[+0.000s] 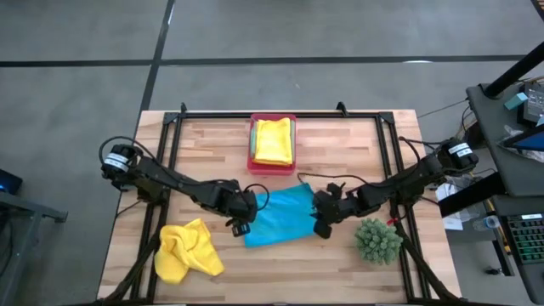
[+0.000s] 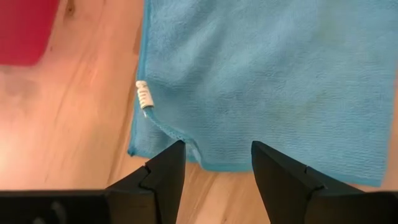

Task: Fold microfiber towels
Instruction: Fold the blue towel

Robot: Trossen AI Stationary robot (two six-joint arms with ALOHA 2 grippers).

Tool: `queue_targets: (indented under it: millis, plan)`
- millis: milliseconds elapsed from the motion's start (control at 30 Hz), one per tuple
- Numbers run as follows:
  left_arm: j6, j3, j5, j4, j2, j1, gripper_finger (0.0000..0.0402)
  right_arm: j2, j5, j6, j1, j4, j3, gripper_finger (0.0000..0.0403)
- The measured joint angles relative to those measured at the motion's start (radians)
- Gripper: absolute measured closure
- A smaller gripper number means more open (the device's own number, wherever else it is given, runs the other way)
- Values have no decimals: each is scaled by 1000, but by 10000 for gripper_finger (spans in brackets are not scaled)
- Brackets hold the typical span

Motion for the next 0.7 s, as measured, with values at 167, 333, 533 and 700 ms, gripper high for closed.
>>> queue_targets:
  millis: [167,333,533,700]
  plan:
    - [-23,-2,-80,1,0,-42,233,1,3,176,-1,-110,0,265]
    - [-65,-14,-166,49,0,-58,233,2,69,261,-7,-154,-4,211]
    - [-74,-29,-157,12,0,-59,233,2,88,311,-7,-142,-23,155]
    - [-83,-76,-121,76,9,-68,233,2,93,334,-7,-129,-41,131]
